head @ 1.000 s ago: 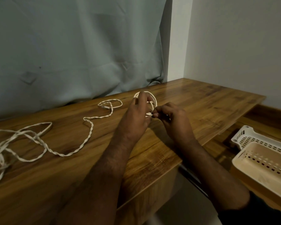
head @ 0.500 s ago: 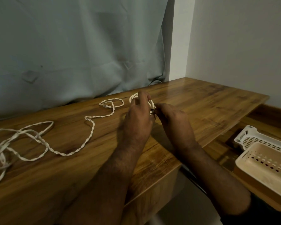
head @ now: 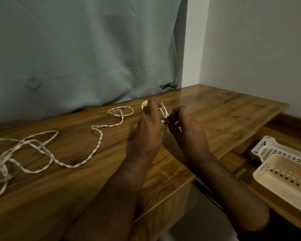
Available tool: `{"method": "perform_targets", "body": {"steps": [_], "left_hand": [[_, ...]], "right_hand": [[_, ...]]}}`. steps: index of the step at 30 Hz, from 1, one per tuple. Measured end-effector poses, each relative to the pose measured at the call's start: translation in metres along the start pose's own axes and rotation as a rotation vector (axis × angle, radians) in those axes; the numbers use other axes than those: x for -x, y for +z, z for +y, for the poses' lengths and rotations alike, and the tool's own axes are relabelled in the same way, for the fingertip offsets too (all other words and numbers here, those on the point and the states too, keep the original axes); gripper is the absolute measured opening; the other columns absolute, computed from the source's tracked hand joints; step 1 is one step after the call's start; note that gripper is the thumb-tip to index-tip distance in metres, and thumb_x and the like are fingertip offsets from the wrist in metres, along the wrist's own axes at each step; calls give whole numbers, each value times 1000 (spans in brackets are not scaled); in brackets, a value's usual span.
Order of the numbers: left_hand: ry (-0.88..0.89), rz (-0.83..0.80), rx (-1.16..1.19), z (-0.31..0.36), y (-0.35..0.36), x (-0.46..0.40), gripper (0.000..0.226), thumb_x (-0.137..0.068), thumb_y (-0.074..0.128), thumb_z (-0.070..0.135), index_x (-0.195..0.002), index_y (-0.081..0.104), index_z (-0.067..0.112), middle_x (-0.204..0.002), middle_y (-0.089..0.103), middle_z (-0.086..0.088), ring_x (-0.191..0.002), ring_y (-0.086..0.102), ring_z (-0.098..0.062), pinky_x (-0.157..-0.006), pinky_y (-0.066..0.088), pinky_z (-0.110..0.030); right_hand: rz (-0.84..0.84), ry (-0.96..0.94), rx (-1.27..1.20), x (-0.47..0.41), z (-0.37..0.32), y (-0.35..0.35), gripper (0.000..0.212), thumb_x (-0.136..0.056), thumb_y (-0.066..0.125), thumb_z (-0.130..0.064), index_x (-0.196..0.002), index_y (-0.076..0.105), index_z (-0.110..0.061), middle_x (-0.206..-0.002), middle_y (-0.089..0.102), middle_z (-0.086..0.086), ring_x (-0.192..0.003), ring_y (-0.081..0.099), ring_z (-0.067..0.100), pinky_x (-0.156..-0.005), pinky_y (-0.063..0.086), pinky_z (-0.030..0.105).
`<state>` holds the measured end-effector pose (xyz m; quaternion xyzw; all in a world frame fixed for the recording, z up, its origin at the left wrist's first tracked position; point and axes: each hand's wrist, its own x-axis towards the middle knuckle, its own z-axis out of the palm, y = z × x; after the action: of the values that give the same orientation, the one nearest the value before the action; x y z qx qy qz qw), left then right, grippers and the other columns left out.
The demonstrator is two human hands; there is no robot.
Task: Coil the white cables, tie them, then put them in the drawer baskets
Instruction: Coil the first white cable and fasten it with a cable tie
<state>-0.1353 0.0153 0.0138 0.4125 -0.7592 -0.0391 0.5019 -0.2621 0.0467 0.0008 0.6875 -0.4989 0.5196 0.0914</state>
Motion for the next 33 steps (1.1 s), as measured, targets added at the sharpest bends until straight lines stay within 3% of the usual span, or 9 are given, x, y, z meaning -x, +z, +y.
{"method": "perform_targets", "body": {"steps": [4, 8, 12, 17, 20, 23, 26, 29, 33], "left_hand": [[-68, -36, 96, -6, 1, -4, 72, -81, 83, 7, -118, 27, 34, -121, 65, -9, -107, 68, -21, -84, 59, -36], [-122, -38, 228, -10, 1, -6, 73, -78, 84, 7, -112, 27, 37, -97, 70, 1, -90, 68, -11, -73, 47, -14], [-174, -84, 348, -16, -1, -7, 74, -73, 87, 5, -113, 32, 35, -87, 70, 4, -84, 70, -12, -77, 60, -41], [-142, -114, 422, -13, -5, -10, 72, -73, 89, 4, -119, 36, 21, -87, 73, 0, -87, 72, -12, -82, 60, -42], [-151, -130, 460, -15, -8, -12, 73, -72, 87, 0, -118, 36, 22, -87, 72, -1, -88, 73, -14, -83, 61, -44], [-165, -152, 455, -19, -11, -11, 74, -71, 86, -1, -117, 36, 27, -88, 72, -2, -88, 73, -18, -82, 61, -51], [-161, -172, 419, -23, -12, -10, 75, -71, 86, -2, -115, 36, 31, -86, 73, -1, -87, 73, -16, -81, 61, -52], [-137, -169, 370, -22, -13, -10, 74, -71, 85, -3, -115, 37, 31, -83, 74, 5, -86, 73, -9, -81, 62, -45], [-136, -173, 289, -19, -15, -9, 70, -75, 84, -4, -117, 39, 30, -89, 75, 4, -90, 72, -3, -82, 63, -36]], "right_hand": [[-15, 20, -40, -2, 4, 3, 22, -99, 64, -17, -103, 47, -31, -101, 67, -12, -85, 62, 1, -69, 51, 21], [-38, 22, -190, -3, 10, 4, 19, -100, 62, -9, -100, 52, -25, -97, 65, -7, -89, 63, 10, -75, 53, 31], [-56, 33, -297, -3, 18, 2, 29, -95, 65, -4, -103, 53, -28, -98, 63, -9, -93, 59, 10, -77, 46, 18], [-2, -8, -203, -8, 31, 3, 27, -91, 74, -14, -116, 68, -22, -115, 59, -11, -110, 52, 13, -90, 37, 10], [-44, -36, -154, -11, 36, 5, 30, -95, 66, -31, -123, 71, -27, -140, 58, -10, -130, 46, 17, -106, 36, 27], [-94, -20, -97, -10, 36, 7, 33, -96, 55, -44, -123, 71, -31, -145, 56, -13, -140, 40, 16, -108, 37, 47], [-151, -2, 12, -10, 33, 8, 27, -97, 56, -43, -117, 69, -29, -140, 56, -9, -137, 41, 14, -103, 36, 45], [-190, -15, 178, -8, 30, 10, 20, -99, 56, -37, -112, 62, -22, -133, 54, -2, -121, 43, 15, -92, 32, 36], [-225, -28, 230, -6, 24, 12, 32, -95, 40, -47, -108, 55, -21, -124, 52, 0, -110, 45, 18, -89, 33, 37]]}}
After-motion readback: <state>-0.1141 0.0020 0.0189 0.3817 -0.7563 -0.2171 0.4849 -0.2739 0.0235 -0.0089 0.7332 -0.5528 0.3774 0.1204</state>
